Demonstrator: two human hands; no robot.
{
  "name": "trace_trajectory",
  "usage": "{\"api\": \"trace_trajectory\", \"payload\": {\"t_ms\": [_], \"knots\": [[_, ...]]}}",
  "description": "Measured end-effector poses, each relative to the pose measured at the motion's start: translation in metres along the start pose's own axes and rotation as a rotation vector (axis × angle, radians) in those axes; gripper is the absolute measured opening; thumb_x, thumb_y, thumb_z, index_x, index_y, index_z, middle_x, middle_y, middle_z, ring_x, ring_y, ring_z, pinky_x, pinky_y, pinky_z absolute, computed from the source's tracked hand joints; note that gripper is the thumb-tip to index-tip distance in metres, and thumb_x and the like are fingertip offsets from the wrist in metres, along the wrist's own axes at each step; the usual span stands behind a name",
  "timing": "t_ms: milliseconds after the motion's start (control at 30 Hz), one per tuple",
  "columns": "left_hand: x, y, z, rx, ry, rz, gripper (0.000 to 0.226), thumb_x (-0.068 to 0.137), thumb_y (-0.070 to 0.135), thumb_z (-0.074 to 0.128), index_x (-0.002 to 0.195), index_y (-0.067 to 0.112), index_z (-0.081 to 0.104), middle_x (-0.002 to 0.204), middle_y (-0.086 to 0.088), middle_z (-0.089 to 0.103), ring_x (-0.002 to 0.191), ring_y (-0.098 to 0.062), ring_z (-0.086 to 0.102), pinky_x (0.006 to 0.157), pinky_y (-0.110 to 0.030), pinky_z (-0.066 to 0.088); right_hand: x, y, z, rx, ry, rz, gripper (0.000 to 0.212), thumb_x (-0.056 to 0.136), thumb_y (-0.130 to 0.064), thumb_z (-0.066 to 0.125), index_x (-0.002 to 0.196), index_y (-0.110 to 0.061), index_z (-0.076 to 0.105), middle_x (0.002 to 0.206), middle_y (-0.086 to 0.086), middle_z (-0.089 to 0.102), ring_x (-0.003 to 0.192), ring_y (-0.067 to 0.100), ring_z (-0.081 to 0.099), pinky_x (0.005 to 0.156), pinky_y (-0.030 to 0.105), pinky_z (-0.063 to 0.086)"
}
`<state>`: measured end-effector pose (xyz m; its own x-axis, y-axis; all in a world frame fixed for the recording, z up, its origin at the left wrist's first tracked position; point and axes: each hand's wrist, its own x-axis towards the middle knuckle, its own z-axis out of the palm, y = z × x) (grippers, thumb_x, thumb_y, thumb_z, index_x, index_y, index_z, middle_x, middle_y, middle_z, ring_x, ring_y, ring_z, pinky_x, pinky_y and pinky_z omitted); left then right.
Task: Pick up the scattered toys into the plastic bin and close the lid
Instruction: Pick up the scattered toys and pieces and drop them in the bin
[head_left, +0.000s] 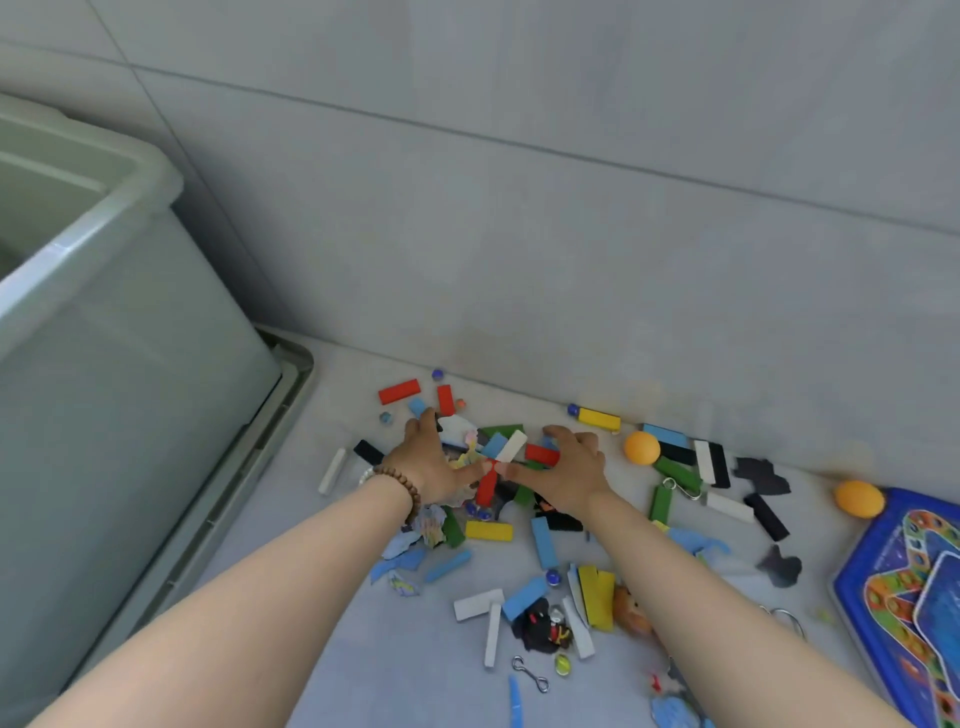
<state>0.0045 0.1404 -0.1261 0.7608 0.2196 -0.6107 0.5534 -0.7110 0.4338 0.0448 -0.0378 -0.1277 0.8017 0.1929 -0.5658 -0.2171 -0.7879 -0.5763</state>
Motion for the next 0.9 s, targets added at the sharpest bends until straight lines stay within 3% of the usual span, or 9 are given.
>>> {"api": "trace_trajectory", "payload": {"t_ms": [100, 167, 333, 467, 567, 700, 800, 900], "knots": [[-0.002, -0.004, 0.002, -0.067, -0.01, 0.024, 0.116, 0.068, 0.045, 0.078, 0.149, 0.012, 0.001, 0.147, -0.008, 0.02, 0.131, -0.026, 0.039, 0.103, -0.034, 0.041, -0.002, 0.004, 0.001, 0.028, -0.013, -0.034, 0.078, 0.072, -0.045, 0.076, 0.137, -0.022, 0.039, 0.123, 0.005, 0.031, 0.129, 0.026, 0.03, 0.107, 0.032, 0.03], [-0.001, -0.011, 0.005, -0.117, 0.015, 0.03, 0.114, 0.062, 0.04, 0.083, 0.145, 0.011, 0.011, 0.141, -0.007, 0.029, 0.126, -0.025, 0.044, 0.1, -0.034, 0.043, -0.003, 0.008, 0.003, 0.051, -0.019, -0.044, 0.078, 0.07, -0.042, 0.078, 0.135, -0.022, 0.04, 0.115, 0.002, 0.031, 0.127, 0.025, 0.034, 0.106, 0.033, 0.033], [-0.001, -0.027, 0.017, -0.387, 0.111, 0.083, 0.078, 0.068, 0.022, 0.082, 0.124, 0.016, 0.028, 0.122, -0.004, 0.051, 0.106, -0.018, 0.055, 0.089, -0.028, 0.046, -0.004, 0.014, 0.008, 0.06, 0.012, -0.061, 0.084, 0.067, -0.041, 0.081, 0.135, -0.023, 0.037, 0.122, 0.004, 0.038, 0.124, 0.023, 0.036, 0.1, 0.035, 0.036], [0.001, -0.035, 0.019, -0.495, 0.129, 0.068, 0.062, 0.071, 0.031, 0.079, 0.106, 0.022, 0.028, 0.109, -0.003, 0.058, 0.097, -0.02, 0.061, 0.081, -0.042, 0.056, -0.004, 0.017, 0.012, -0.001, 0.028, -0.058, 0.079, 0.065, -0.047, 0.08, 0.13, -0.027, 0.04, 0.115, -0.003, 0.04, 0.121, 0.021, 0.038, 0.102, 0.037, 0.036], [-0.001, -0.036, 0.021, -0.602, 0.112, 0.062, 0.055, 0.078, 0.025, 0.074, 0.108, 0.019, 0.028, 0.101, 0.003, 0.055, 0.088, -0.014, 0.06, 0.07, -0.039, 0.059, -0.006, 0.015, 0.014, -0.113, 0.005, -0.066, 0.082, 0.062, -0.054, 0.078, 0.128, -0.03, 0.038, 0.124, -0.003, 0.042, 0.121, 0.02, 0.037, 0.099, 0.035, 0.032], [-0.006, -0.033, 0.023, -0.739, 0.091, 0.07, 0.049, 0.084, 0.012, 0.067, 0.113, 0.019, 0.028, 0.098, 0.006, 0.053, 0.08, -0.008, 0.06, 0.056, -0.024, 0.057, -0.009, 0.016, 0.017, -0.158, -0.002, -0.092, 0.074, 0.062, -0.053, 0.079, 0.122, -0.028, 0.043, 0.114, -0.004, 0.04, 0.116, 0.021, 0.036, 0.093, 0.032, 0.029], [-0.009, -0.032, 0.024, -0.819, 0.051, 0.036, 0.054, 0.083, 0.01, 0.068, 0.119, 0.021, 0.029, 0.102, 0.006, 0.05, 0.082, -0.009, 0.061, 0.06, -0.026, 0.057, -0.009, 0.019, 0.019, -0.159, -0.023, -0.101, 0.059, 0.064, -0.053, 0.077, 0.111, -0.028, 0.052, 0.109, -0.005, 0.037, 0.113, 0.019, 0.037, 0.089, 0.03, 0.028], [-0.009, -0.029, 0.025, -0.781, 0.054, 0.018, 0.056, 0.083, 0.015, 0.069, 0.127, 0.014, 0.036, 0.113, 0.001, 0.052, 0.096, -0.019, 0.061, 0.071, -0.036, 0.058, -0.008, 0.022, 0.02, -0.136, -0.017, -0.13, 0.049, 0.065, -0.052, 0.078, 0.099, -0.03, 0.051, 0.107, -0.006, 0.042, 0.109, 0.017, 0.042, 0.088, 0.029, 0.03]]}}
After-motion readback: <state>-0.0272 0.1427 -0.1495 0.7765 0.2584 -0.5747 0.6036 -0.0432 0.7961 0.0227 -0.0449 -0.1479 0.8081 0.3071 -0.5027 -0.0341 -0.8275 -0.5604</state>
